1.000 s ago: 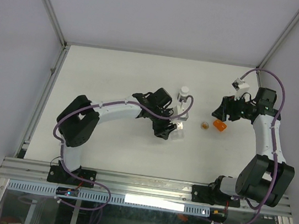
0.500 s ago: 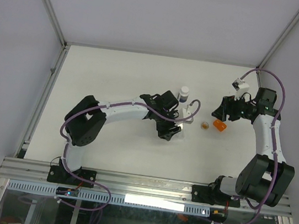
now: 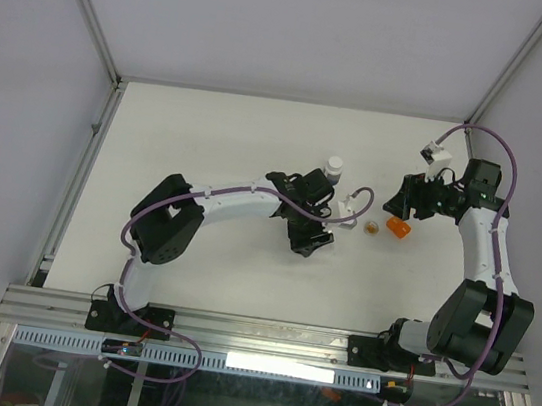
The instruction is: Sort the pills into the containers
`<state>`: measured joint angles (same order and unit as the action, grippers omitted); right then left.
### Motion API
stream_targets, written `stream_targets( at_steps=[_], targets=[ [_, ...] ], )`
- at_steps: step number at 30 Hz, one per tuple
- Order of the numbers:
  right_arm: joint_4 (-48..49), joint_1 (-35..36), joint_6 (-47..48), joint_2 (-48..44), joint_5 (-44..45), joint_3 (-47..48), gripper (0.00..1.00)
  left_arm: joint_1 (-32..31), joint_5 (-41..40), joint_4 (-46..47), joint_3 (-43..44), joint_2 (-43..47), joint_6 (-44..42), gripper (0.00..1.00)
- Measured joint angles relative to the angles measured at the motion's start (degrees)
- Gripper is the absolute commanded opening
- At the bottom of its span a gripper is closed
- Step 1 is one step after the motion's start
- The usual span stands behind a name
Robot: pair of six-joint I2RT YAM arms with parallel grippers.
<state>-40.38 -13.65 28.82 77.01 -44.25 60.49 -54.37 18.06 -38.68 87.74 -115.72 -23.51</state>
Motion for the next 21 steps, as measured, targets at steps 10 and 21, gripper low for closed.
stream_targets(
  at_steps=[10, 21],
  targets=[
    [-0.22, 0.0, 0.02, 0.0, -0.15, 0.0, 0.68, -0.07, -1.77, -3.61, 3.48, -2.64, 0.44, 0.0],
    [-0.24, -0.04, 0.04, 0.33, -0.15, 0.02, 0.68, -0.46, -3.28, -6.91, 6.97, -3.32, 0.9, 0.0]
  ],
)
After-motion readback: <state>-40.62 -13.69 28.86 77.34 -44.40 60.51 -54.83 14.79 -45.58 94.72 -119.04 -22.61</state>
